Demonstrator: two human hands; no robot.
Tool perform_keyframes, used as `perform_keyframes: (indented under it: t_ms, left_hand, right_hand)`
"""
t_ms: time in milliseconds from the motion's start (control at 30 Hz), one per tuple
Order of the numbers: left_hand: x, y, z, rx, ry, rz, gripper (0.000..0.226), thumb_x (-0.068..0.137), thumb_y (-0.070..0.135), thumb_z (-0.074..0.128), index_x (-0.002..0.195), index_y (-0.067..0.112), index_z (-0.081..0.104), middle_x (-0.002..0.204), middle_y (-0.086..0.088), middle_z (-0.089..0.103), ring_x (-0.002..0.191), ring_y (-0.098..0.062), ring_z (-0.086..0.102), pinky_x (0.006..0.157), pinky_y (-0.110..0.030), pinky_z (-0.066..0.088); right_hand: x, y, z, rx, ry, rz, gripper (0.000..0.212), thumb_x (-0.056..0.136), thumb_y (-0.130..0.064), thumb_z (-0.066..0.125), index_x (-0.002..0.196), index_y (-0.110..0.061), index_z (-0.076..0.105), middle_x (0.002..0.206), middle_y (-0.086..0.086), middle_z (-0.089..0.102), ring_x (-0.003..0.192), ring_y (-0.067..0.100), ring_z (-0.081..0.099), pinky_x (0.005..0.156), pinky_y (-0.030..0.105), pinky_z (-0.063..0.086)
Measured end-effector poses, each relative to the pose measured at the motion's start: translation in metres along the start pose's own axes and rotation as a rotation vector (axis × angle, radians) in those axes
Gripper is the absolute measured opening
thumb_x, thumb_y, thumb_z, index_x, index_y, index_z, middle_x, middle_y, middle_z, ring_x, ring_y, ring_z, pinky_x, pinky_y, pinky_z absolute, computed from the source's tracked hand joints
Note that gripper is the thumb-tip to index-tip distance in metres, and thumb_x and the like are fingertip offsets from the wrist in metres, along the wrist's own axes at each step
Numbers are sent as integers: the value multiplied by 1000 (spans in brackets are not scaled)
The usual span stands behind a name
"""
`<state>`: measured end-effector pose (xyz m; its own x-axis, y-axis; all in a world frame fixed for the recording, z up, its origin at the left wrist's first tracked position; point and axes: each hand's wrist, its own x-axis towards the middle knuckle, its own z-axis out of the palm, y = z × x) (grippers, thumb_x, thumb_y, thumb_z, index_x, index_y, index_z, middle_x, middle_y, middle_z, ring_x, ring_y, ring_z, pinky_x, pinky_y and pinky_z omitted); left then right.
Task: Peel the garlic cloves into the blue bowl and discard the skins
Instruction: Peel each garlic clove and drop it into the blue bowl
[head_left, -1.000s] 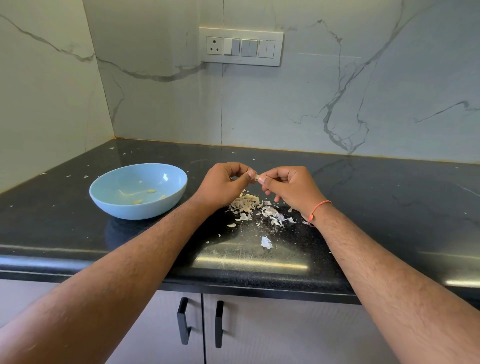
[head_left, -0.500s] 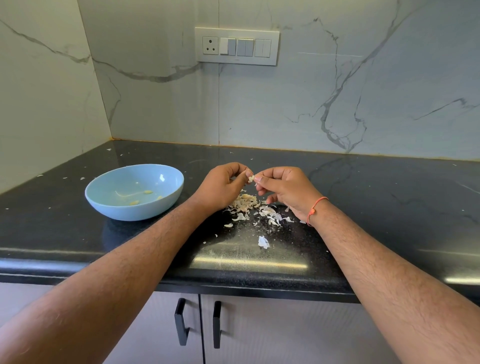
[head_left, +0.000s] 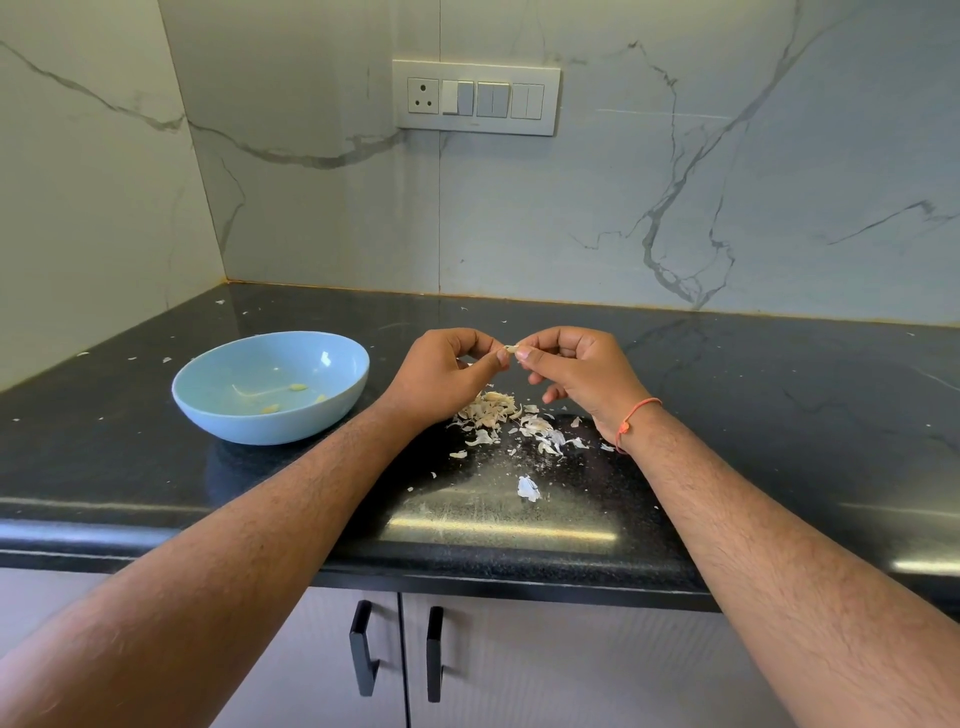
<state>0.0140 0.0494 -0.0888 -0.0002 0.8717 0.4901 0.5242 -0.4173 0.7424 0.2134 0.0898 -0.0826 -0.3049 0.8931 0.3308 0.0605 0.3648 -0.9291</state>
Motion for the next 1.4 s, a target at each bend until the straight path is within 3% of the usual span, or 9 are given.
perform_keyframes:
  t_ms: [333, 500, 567, 667, 900, 1033, 1100, 1267, 1400]
  left_hand:
    - [0, 0, 0, -43, -9, -34, 14, 101, 26, 68, 93, 17, 75, 59, 21, 63, 50, 1, 51, 56, -18, 43]
    - [1, -2, 0, -23, 9, -44, 13, 99, 26, 73, 93, 15, 76, 61, 22, 65, 47, 1, 53, 52, -16, 44]
    - [1, -2, 0, -50, 14, -39, 6, 94, 22, 79, 95, 17, 77, 75, 19, 74, 46, -3, 55, 51, -18, 46]
    - [0, -2, 0, -46, 13, -4, 17, 88, 21, 85, 104, 22, 80, 98, 11, 79, 46, 1, 53, 54, -16, 47]
    - [1, -3, -2, -73, 27, -23, 16, 96, 32, 78, 104, 20, 83, 86, 9, 79, 50, -13, 61, 50, -21, 48]
    - [2, -4, -2, -145, -11, -65, 19, 99, 31, 74, 101, 14, 81, 82, -9, 76, 51, -14, 57, 45, -25, 46]
    - [2, -4, -2, -195, -37, -101, 21, 100, 31, 72, 99, 12, 81, 68, -11, 68, 47, -13, 51, 43, -24, 43]
    - [2, -4, -1, -215, -38, -130, 22, 100, 31, 72, 97, 12, 80, 56, -4, 61, 42, -12, 44, 43, -23, 38]
    - [0, -3, 0, -67, 54, 0, 14, 96, 27, 78, 99, 14, 83, 57, 20, 67, 43, 1, 49, 49, -14, 40]
  right_hand:
    - [-2, -1, 1, -24, -39, 9, 2, 91, -15, 80, 93, -16, 80, 87, 1, 75, 75, 13, 66, 55, 28, 55]
    - [-3, -3, 1, -39, -44, -33, 3, 91, -16, 80, 94, -16, 81, 91, 10, 77, 74, 14, 66, 54, 27, 55]
    - [-2, -2, 1, -104, -12, -59, 2, 91, -17, 81, 90, -18, 81, 83, 3, 77, 72, 16, 66, 53, 28, 55]
    - [1, 3, 1, -256, 41, -105, 5, 90, -21, 81, 85, -23, 81, 77, 0, 76, 68, 15, 66, 54, 30, 55]
    - [1, 4, -1, -390, 82, -187, 4, 89, -27, 83, 88, -23, 81, 76, -13, 75, 66, 2, 66, 63, 25, 58]
    - [-1, 1, 0, -320, 34, -168, 3, 91, -22, 81, 88, -24, 80, 78, -2, 77, 68, 16, 68, 57, 27, 57]
    - [-2, -1, -1, -270, 2, -160, 3, 92, -18, 79, 90, -21, 80, 80, 3, 78, 69, 14, 69, 54, 24, 54]
    - [-3, -1, -1, -228, -27, -143, 3, 93, -15, 78, 90, -16, 80, 81, 7, 78, 69, 9, 68, 53, 24, 53]
    - [-1, 1, 1, -348, 75, -202, 10, 90, -20, 81, 82, -25, 78, 76, -2, 76, 67, 7, 66, 59, 22, 54]
